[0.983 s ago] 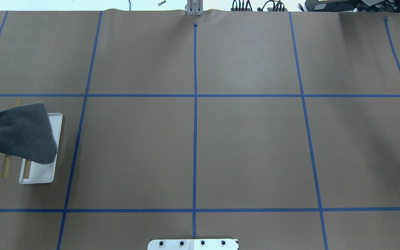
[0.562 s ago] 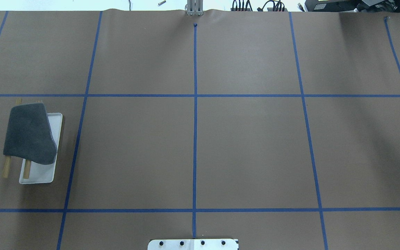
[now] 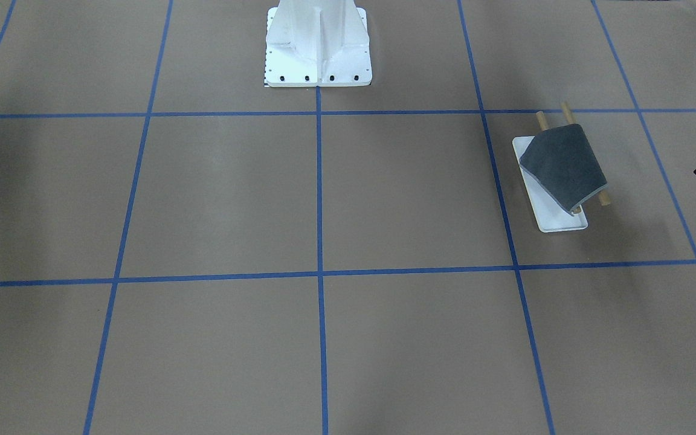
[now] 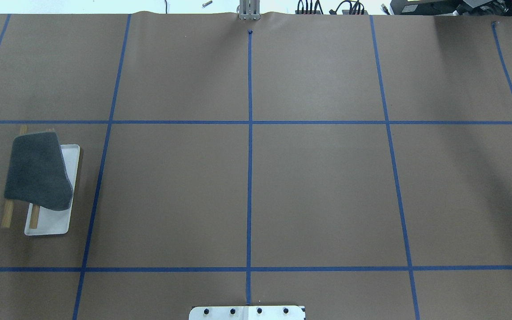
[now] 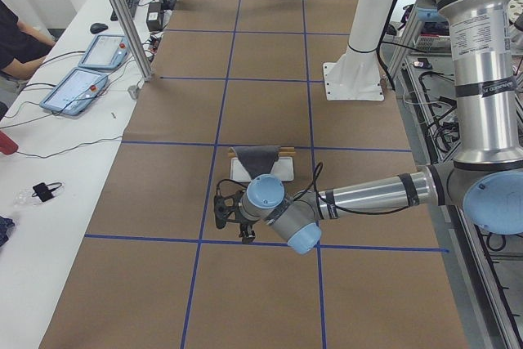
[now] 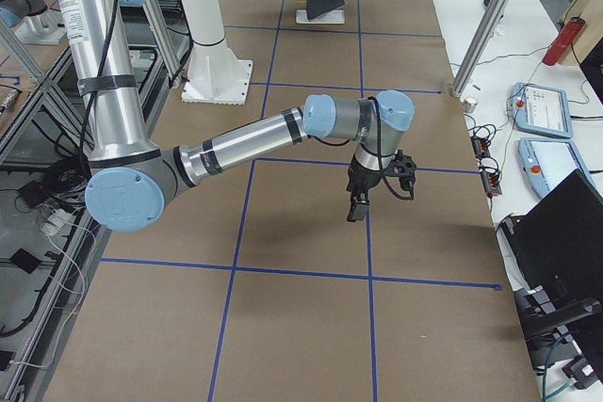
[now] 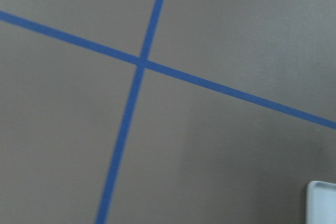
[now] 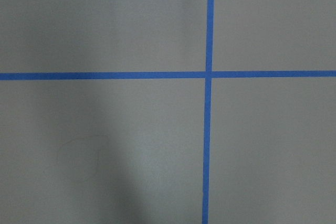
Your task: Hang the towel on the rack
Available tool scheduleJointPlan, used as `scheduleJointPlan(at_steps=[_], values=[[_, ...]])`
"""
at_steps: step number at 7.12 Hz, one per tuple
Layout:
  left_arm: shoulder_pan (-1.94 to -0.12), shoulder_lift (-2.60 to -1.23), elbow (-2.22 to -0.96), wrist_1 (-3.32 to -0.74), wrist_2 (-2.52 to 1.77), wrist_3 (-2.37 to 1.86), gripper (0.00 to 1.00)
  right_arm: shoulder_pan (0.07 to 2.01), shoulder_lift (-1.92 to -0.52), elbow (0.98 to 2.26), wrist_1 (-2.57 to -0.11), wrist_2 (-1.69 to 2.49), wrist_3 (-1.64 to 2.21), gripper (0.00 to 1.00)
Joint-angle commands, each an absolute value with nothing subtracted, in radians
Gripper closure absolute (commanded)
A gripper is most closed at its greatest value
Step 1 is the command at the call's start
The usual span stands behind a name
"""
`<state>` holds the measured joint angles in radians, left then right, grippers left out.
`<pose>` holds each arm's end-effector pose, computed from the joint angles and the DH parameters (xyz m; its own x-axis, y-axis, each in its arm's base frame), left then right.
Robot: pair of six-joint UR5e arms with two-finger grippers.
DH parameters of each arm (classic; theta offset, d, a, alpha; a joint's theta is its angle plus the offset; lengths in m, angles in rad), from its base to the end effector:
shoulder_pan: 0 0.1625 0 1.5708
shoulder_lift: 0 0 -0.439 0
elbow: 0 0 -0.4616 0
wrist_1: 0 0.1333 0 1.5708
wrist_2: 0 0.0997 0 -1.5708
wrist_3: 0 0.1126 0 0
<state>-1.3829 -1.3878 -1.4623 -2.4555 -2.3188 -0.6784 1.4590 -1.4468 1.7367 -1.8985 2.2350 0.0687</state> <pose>0.0360 -0.4930 0.7395 0.6026 -0.1137 -0.7899 0.2868 0.9545 0.0813 -0.0027 -0.5963 0.5585 0.7909 0.0036 0.6119 0.0573 0.9951 -0.0800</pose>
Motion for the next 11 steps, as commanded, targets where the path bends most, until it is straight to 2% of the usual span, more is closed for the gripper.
scheduleJointPlan(at_steps=[1, 3, 5, 11], values=[[-1.478, -1.448, -1.511, -2.142, -2.313, -0.310, 0.02, 1.482, -1.511, 1.585, -1.621, 2.237, 0.063, 0.00], [-1.520, -1.474, -1.654, -1.850, -2.309, -0.175, 0.02, 1.483, -1.522, 1.552, -1.597, 2.233, 0.067, 0.00], [-1.531, -1.453, -1.718, -1.841, -2.309, -0.176, 0.02, 1.508, -1.529, 1.549, -1.595, 2.234, 0.077, 0.00], [-1.540, -1.453, -1.730, -1.761, -2.230, -0.087, 0.02, 1.537, -1.546, 1.557, -1.597, 2.279, 0.078, 0.00]])
